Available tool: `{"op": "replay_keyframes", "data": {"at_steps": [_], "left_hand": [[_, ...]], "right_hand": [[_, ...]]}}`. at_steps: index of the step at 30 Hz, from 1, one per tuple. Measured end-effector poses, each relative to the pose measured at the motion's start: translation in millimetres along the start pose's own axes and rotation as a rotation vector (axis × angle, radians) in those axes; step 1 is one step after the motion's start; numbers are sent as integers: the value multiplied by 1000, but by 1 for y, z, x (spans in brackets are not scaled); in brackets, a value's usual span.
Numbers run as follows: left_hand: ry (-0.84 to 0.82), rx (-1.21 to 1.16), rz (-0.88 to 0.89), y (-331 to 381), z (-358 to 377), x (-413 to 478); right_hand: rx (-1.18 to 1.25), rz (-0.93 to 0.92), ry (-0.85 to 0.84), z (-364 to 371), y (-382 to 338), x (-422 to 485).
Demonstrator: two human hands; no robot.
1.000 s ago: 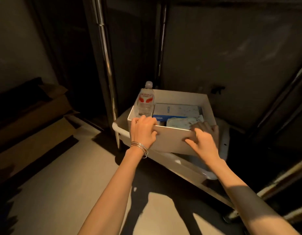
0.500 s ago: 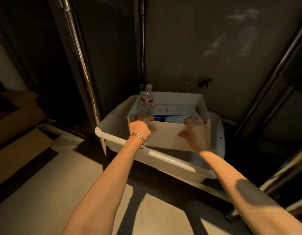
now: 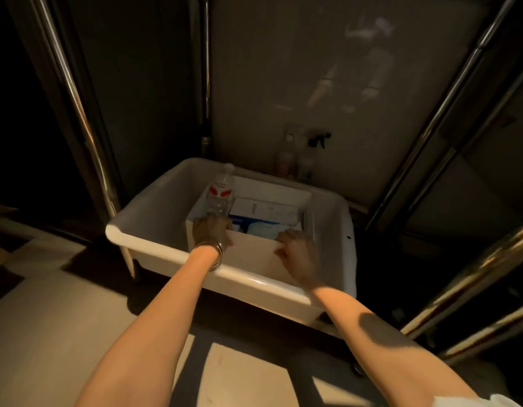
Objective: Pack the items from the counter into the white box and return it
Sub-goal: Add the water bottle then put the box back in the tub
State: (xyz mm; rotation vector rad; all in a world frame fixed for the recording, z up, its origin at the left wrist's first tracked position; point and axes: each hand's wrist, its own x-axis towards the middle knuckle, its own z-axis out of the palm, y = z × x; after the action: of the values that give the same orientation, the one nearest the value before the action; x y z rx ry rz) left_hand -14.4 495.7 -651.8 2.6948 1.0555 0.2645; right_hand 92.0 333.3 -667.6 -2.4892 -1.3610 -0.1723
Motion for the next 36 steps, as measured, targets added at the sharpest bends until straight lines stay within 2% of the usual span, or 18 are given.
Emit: {"op": "replay_keyframes", "data": {"at_steps": [11,15,22,25,27,29,31,34,36], "left_hand": [[27,-63,70,-12,9,10],[68,-6,34,-8,11,12],[57,70,-54,-6,12,14],[22,31,9,-9,1,6],[-76,4,22,-9,-12,-9],[-180,55,-33,-5,-34,-29],[-236,186,-43,1,-65,-51],[-206,182,15,9,-111,-80],[-190,128,24,11,-149,-98]], "right_hand": [[35,88,-71,-2,1,12],[54,145,-55,-3,1,14],[262,246,-151,-5,1,22],[323,218,-158,-13,4,20],[349,198,-167,-30,-7,13],[275,146,-215,-53,-24,6],[155,115,-359,-83,-45,-3],[120,164,-624,-139,-72,-17],[101,104,-516,-182,-91,-22]]}}
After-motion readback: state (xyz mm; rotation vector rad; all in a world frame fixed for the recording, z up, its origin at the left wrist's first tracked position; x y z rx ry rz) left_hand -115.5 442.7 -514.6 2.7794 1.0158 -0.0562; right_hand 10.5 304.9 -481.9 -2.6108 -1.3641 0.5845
